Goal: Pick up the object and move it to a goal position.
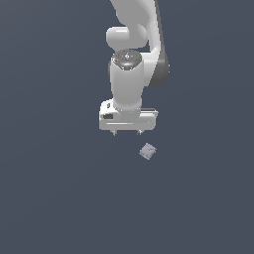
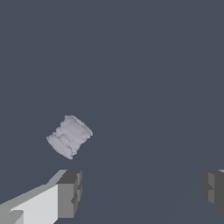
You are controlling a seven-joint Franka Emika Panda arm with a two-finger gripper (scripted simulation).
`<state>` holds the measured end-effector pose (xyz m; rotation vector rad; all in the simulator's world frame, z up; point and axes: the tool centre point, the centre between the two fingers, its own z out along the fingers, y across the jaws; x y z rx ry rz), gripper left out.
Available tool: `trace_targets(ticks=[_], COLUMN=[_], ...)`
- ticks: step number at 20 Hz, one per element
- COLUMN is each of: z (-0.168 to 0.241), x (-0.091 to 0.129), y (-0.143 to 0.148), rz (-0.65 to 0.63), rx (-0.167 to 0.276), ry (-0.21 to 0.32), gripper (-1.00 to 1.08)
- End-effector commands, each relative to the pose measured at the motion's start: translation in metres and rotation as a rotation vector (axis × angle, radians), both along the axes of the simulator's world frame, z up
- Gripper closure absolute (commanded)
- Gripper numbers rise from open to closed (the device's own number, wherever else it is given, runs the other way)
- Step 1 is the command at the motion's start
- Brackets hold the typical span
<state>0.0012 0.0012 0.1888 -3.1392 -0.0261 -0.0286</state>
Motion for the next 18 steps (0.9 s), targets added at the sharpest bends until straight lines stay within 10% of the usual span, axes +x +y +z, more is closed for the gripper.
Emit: trace_targets(ticks=[1,18], z=[0.000,-0.016], x=[0.000,0.003], y=[0.000,-0.007], rz=[0.000,-0.003], rx=[0.000,-0.007], ry=[0.000,0.004], gripper=[-0.92,-0.92])
